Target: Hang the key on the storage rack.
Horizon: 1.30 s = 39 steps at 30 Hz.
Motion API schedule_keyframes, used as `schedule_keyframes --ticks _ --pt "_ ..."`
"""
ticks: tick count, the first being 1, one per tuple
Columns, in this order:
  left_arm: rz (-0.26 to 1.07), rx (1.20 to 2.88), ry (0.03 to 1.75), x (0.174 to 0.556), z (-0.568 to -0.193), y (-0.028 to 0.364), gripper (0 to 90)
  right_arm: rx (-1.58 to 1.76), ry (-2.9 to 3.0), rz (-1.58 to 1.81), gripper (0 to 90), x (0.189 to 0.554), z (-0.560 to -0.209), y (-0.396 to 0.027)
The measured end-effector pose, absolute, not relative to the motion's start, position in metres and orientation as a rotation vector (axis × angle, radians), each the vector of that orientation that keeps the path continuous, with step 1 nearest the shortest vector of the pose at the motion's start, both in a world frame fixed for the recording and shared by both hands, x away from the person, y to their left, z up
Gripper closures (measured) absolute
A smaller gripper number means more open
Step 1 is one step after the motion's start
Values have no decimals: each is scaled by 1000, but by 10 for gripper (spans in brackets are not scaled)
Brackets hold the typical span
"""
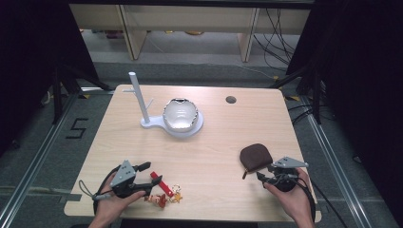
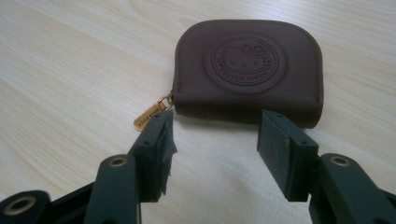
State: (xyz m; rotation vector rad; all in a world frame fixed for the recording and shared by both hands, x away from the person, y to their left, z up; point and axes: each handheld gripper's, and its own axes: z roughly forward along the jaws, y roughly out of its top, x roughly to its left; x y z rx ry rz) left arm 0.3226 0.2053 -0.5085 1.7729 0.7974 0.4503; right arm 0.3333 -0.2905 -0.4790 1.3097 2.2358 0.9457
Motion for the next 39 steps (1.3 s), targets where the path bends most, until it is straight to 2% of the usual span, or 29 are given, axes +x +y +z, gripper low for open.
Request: schedule_keyframes --ticks 15,17,21,26,39 --pt "514 1689 842 326 -505 218 319 1352 2213 964 465 342 -477 -294" --pt "523 1685 840 325 -503 220 320 1452 2183 974 473 344 -475 -295" --pt "537 1684 848 324 -500 223 323 1605 2187 938 501 363 -464 -309" --pt "534 1671 849 325 -501 223 324 1673 2226 908 485 394 -452 -321" --pt "540 1675 868 326 -503 229 324 1766 2316 879 451 446 -470 -325"
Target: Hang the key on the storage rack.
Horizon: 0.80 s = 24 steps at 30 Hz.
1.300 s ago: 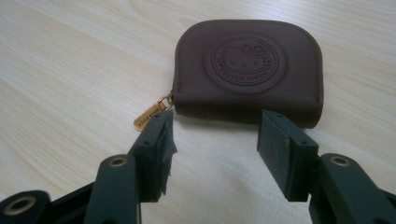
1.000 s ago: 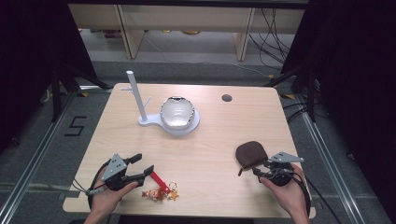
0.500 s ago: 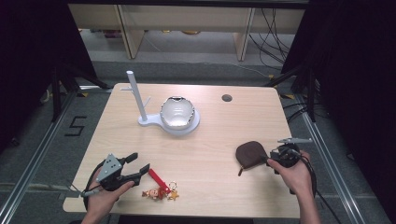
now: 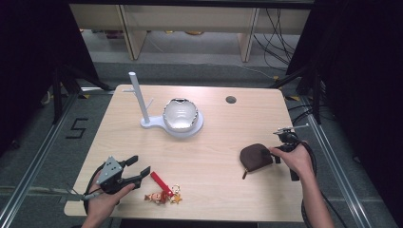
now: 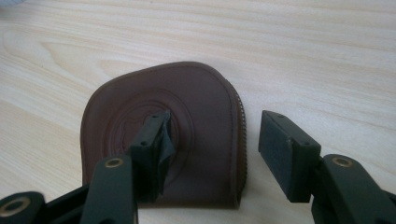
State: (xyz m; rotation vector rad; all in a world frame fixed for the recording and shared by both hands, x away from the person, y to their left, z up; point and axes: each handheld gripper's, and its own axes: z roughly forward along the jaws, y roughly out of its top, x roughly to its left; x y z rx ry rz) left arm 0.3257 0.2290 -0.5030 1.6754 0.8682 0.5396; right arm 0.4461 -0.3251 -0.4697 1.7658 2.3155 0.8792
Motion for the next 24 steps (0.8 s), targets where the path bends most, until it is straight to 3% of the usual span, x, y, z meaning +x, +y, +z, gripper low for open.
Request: schedule_keyframes --ticks 11,15,24 --pt "536 1678 871 324 -503 228 324 1813 2350 866 443 458 -474 -322" --pt "537 1677 872 324 -503 228 324 1991 2314 900 443 456 -467 -316" --pt "537 1675 874 323 -504 229 324 1913 2341 843 432 462 -473 -318"
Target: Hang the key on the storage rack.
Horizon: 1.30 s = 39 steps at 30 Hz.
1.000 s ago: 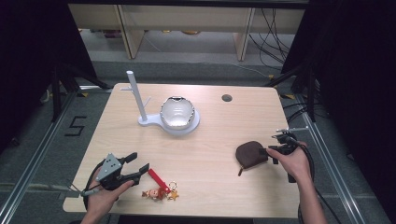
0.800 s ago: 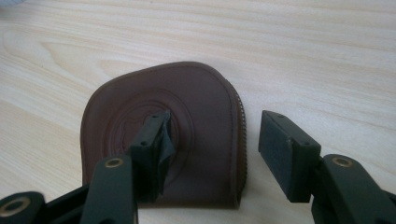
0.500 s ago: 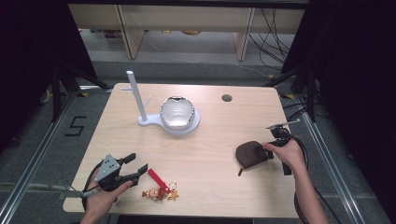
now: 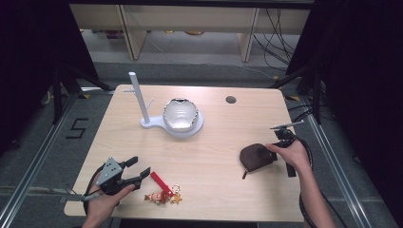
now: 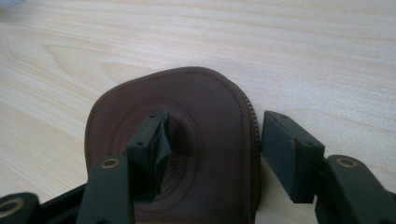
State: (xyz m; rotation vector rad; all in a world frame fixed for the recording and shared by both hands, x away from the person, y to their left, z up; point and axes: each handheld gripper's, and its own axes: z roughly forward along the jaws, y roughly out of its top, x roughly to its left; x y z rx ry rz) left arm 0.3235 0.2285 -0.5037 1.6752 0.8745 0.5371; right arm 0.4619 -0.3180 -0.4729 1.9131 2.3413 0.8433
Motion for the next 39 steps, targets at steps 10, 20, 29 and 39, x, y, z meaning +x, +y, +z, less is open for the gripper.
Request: schedule_keyframes --ticks 10,20,29,39 --pt "537 1688 881 323 -503 228 324 2022 2333 912 443 462 -476 -320" --pt "538 1690 878 322 -504 227 324 1941 2373 847 542 464 -473 -317" --pt "538 1689 887 323 -505 228 326 2038 2324 823 584 461 -468 -310" --pt "532 1687 877 323 -506 228 327 2082 2352 796 525 466 -467 -315"
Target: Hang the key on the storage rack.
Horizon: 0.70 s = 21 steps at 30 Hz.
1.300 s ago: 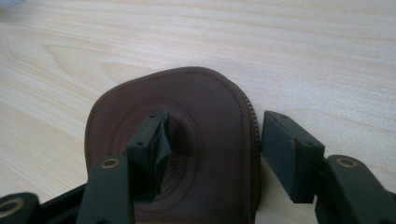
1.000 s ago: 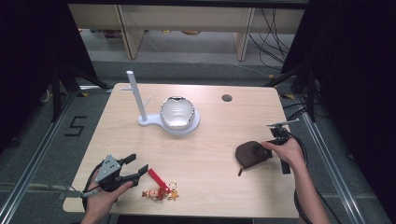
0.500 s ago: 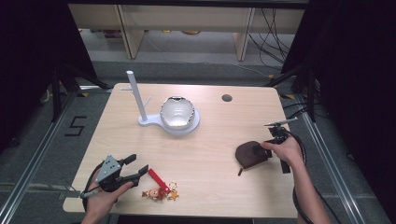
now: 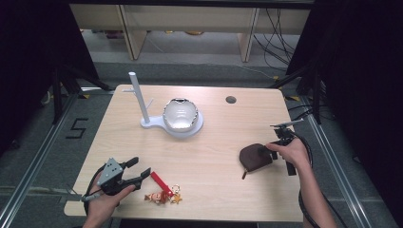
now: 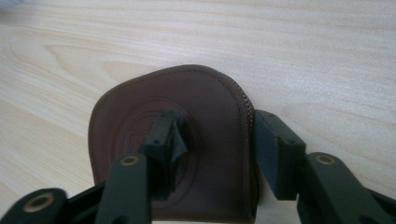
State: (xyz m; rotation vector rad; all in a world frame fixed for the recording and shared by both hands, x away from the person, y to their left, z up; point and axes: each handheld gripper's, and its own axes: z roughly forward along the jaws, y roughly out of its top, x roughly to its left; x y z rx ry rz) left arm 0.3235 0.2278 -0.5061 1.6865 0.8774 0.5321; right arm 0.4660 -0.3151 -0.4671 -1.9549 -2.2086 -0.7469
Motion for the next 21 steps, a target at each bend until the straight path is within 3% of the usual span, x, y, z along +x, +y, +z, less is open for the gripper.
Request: schedule_keyframes --ticks 6,12,17,18,21 --pt "536 1698 886 323 -506 228 327 -1908 -2313 -759 521 468 -468 -314" --pt "537 1693 886 323 -506 228 329 -1939 -2379 -689 644 467 -462 -309" --pt "532 1688 882 323 -507 228 330 -1997 -2318 -643 662 464 -458 -298" --pt "539 1700 893 322 -506 229 330 -1934 -2419 -654 726 467 -456 -302" --pt "541 1702 893 322 -507 229 332 -1932 -2426 -686 761 465 -451 -302"
